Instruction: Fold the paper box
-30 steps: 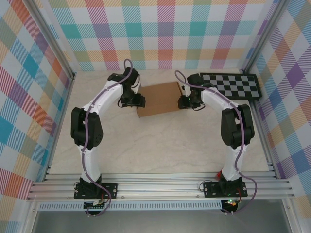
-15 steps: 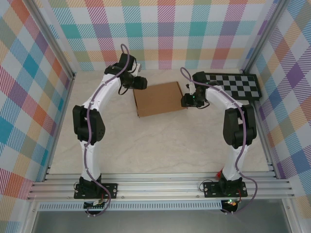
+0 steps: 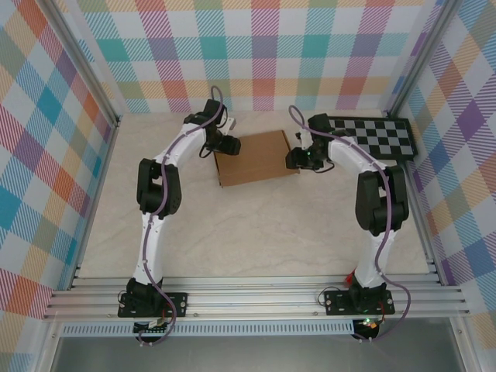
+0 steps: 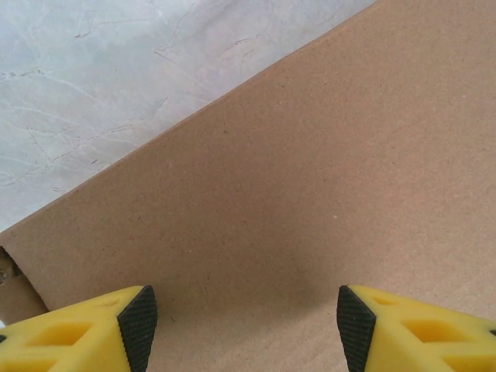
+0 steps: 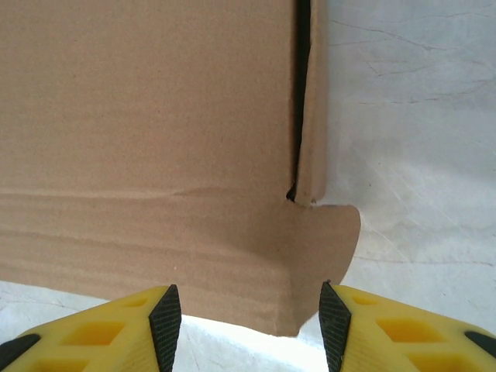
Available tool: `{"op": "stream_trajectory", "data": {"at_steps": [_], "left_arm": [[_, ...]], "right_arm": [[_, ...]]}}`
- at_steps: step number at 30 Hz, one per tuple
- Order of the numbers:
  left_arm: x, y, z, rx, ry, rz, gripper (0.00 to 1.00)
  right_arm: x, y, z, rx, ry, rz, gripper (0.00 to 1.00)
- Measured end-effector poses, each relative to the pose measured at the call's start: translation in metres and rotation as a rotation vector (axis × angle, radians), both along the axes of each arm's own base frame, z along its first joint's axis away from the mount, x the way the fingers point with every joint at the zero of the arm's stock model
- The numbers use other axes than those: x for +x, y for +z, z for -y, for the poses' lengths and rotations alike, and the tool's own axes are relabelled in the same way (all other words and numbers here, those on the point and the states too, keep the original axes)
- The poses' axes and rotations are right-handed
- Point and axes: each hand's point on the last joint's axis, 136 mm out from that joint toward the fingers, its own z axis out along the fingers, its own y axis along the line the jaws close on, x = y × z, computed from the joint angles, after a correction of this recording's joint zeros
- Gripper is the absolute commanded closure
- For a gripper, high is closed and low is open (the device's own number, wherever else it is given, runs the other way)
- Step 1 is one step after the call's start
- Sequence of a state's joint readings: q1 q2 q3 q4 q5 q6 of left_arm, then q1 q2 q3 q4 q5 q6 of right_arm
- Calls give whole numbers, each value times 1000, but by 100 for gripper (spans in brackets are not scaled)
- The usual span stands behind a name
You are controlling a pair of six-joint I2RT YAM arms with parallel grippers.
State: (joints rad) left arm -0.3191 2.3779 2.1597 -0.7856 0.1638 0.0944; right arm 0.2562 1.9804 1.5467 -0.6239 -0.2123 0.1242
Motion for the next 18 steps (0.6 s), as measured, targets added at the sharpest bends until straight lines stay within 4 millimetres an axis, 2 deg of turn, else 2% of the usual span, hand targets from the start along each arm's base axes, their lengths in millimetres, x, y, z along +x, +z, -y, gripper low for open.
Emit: {"op": "stream_trajectory", "data": {"at_steps": [7, 18], "left_arm": [[0, -2, 1, -4, 0, 1, 33], [1, -4, 1, -15, 16, 7, 33]], "right_arm": [[2, -26, -1, -13, 13, -37, 47], [3, -26, -13, 91, -11, -62, 51]]}}
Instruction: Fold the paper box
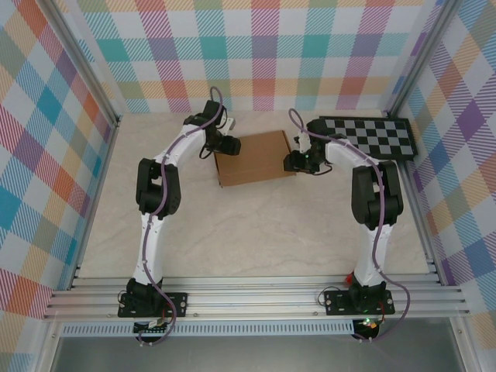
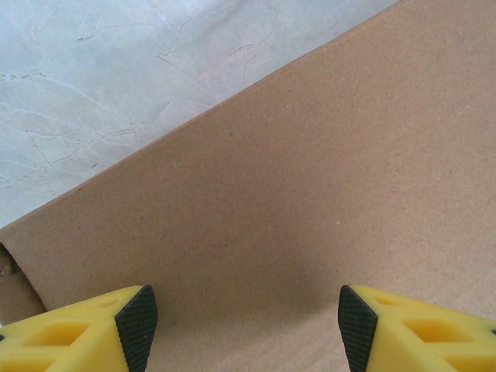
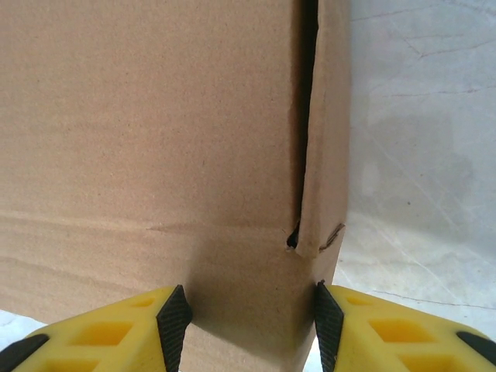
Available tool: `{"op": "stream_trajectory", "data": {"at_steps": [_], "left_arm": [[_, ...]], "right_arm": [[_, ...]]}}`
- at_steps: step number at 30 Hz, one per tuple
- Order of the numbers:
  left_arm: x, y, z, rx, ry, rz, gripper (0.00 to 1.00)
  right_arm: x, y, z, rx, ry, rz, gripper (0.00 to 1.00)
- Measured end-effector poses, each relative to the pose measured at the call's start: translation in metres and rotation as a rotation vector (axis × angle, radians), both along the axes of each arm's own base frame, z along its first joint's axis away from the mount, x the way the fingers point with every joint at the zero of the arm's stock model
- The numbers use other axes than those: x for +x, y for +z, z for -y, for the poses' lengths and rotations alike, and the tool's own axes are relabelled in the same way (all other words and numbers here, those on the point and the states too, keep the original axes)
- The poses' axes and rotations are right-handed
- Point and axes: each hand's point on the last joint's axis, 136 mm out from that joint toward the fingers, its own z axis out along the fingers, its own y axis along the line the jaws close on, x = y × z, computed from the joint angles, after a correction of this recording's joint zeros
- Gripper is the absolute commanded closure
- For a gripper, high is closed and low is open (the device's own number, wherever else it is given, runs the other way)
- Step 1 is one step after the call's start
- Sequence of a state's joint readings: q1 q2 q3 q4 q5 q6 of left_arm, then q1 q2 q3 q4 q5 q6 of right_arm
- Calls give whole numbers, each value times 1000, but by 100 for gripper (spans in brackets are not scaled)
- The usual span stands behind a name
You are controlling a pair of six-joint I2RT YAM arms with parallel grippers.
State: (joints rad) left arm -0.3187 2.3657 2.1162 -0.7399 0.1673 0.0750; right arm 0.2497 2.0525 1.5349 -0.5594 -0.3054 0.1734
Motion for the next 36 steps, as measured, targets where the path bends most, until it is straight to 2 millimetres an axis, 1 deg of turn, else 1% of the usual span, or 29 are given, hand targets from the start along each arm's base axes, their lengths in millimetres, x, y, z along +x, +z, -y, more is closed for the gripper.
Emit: {"op": "stream_trajectory", "data": {"at_steps": [2, 4, 7, 12, 16, 20, 23, 24, 25, 28, 33, 36], "left_arm": [[1, 0, 0, -2, 1, 4, 33], [1, 1, 0, -5, 3, 5, 34], [0, 0, 0, -8, 2, 4, 34], [1, 1, 0, -11, 1, 6, 34], [1, 1, 0, -11, 2, 7, 33], [1, 1, 0, -10, 2, 7, 33], [1, 0, 0, -10, 3, 7, 33], [1, 0, 0, -10, 3, 7, 33], [1, 0, 0, -10, 3, 7, 33], [1, 1, 0, -10, 2, 7, 34], [1, 1, 0, -11, 2, 7, 33], [0, 1, 0, -12, 2, 6, 33]], "right_arm": [[0, 0, 0, 21, -13, -13, 55], [0, 1, 2, 34, -24, -20, 61], [1, 2, 3, 49, -34, -26, 65], [3, 3, 5, 59, -27, -17, 68], [4, 3, 6, 70, -25, -15, 74], [3, 5, 7, 91, -24, -23, 74], [1, 6, 6, 111, -20, -38, 72], [-1, 6, 5, 116, -19, -45, 66], [-2, 6, 5, 118, -15, -49, 57], [-3, 6, 3, 117, -4, -48, 56], [0, 5, 5, 99, -10, -30, 56], [3, 4, 4, 92, -10, -18, 49]]}}
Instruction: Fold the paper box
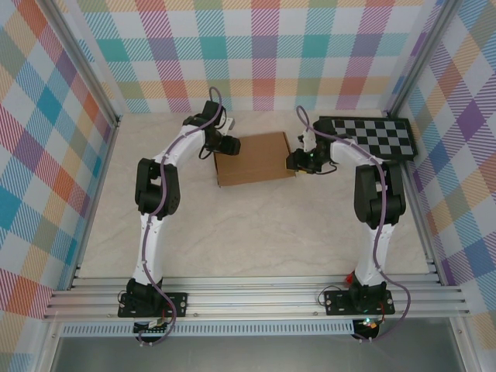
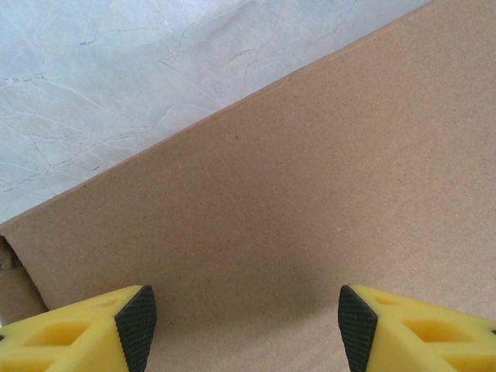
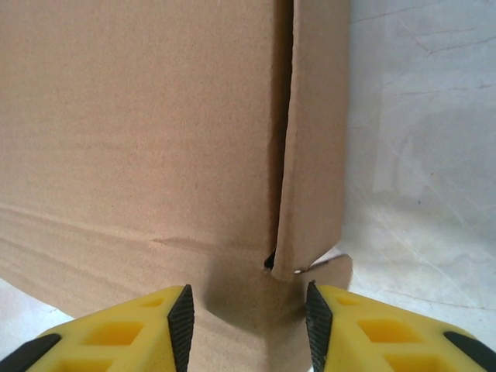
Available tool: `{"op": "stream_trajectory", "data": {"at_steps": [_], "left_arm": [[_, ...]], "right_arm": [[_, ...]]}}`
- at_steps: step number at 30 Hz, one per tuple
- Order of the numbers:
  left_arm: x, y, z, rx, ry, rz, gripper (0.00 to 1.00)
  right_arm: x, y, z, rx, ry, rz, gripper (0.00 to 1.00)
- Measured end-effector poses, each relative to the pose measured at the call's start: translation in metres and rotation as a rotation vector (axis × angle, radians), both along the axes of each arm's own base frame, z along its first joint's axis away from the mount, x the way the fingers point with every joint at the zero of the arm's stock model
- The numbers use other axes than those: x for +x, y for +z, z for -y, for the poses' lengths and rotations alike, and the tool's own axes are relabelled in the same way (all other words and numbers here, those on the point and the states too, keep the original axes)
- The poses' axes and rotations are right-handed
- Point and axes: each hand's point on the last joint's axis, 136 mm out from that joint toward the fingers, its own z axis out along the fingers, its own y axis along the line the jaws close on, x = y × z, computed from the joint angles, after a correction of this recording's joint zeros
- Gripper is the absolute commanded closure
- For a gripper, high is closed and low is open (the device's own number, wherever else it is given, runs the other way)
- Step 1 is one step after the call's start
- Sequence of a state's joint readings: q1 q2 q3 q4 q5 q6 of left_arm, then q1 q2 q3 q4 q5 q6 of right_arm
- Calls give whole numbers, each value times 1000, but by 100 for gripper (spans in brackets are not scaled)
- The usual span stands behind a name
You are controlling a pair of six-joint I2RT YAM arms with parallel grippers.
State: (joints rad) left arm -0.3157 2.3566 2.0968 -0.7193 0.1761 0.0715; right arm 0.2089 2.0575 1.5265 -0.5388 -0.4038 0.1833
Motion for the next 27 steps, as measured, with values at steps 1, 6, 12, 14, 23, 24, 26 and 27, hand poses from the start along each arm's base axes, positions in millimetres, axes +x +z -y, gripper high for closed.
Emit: {"op": "stream_trajectory", "data": {"at_steps": [1, 6, 12, 14, 23, 24, 26, 27], "left_arm": [[0, 0, 0, -2, -1, 0, 33], [-1, 0, 1, -9, -4, -2, 33], [-1, 0, 2, -13, -3, -5, 33], [-1, 0, 2, -12, -2, -4, 34], [0, 0, 1, -14, -1, -5, 33], [0, 0, 1, -14, -1, -5, 33], [0, 0, 1, -14, -1, -5, 33], [0, 0, 1, -14, -1, -5, 33]], "right_arm": [[1, -2, 0, -5, -2, 2, 49], [3, -10, -2, 1, -13, -13, 52], [3, -7, -5, 39, -45, -41, 65], [3, -6, -5, 53, -61, -54, 71], [3, -7, -3, 58, -56, -36, 67], [3, -7, -3, 47, -41, -16, 67], [4, -7, -3, 30, -17, 22, 68], [3, -7, -3, 26, -4, 42, 68]]}}
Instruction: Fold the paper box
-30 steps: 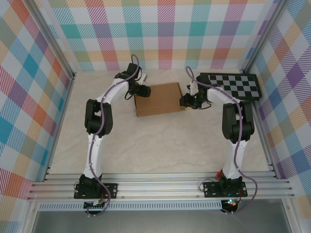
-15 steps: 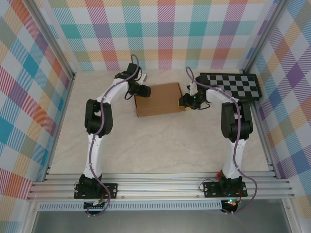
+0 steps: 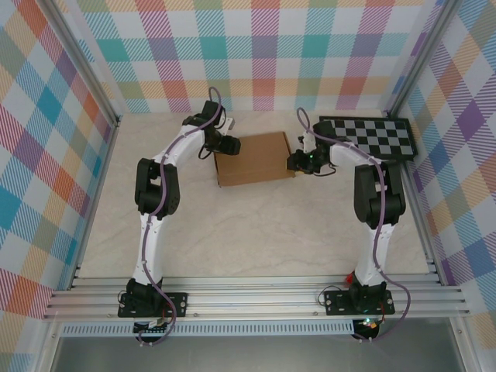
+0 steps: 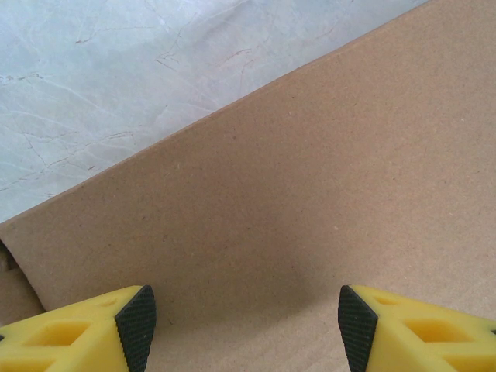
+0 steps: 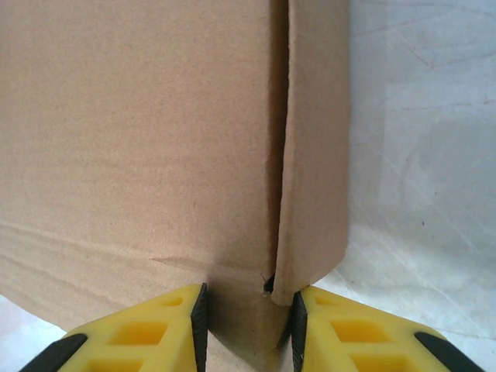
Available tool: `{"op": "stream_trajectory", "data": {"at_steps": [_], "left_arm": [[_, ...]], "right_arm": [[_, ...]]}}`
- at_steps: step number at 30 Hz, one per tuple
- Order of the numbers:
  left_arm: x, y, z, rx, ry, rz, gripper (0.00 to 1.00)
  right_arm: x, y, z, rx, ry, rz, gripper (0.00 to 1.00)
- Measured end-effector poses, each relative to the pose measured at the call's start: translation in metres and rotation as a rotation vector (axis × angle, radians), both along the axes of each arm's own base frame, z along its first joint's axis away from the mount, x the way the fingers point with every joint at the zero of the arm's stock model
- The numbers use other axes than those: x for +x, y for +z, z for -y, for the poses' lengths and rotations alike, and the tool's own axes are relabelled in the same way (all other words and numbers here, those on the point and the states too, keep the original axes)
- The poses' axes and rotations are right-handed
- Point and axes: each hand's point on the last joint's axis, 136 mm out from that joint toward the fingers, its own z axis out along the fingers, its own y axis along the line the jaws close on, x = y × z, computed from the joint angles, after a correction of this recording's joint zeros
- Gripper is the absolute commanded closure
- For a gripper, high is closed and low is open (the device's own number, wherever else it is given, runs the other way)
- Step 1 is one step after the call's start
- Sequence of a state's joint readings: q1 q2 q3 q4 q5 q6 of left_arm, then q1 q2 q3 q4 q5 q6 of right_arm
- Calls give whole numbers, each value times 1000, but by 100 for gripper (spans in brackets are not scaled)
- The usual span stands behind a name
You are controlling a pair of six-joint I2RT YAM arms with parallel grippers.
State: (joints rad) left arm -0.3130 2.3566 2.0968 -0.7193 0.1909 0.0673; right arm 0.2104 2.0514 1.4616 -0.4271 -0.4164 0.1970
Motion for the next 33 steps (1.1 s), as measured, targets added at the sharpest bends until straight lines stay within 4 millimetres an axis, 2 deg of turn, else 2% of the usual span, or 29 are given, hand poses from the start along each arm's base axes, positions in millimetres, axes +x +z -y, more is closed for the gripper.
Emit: {"op": "stream_trajectory", "data": {"at_steps": [13, 19, 21, 30, 33], "left_arm": [[-1, -1, -2, 3, 2, -6, 33], [-1, -1, -2, 4, 3, -7, 33], [-1, -1, -2, 4, 3, -7, 33], [-1, -1, -2, 1, 0, -6, 33], [-1, -1, -1, -1, -1, -6, 33]], "right_arm": [[11, -1, 2, -50, 27, 184, 62], [11, -1, 2, -47, 29, 205, 61], [11, -1, 2, -46, 28, 212, 57], [6, 0, 3, -49, 25, 222, 56], [4, -1, 4, -46, 11, 199, 52]]}}
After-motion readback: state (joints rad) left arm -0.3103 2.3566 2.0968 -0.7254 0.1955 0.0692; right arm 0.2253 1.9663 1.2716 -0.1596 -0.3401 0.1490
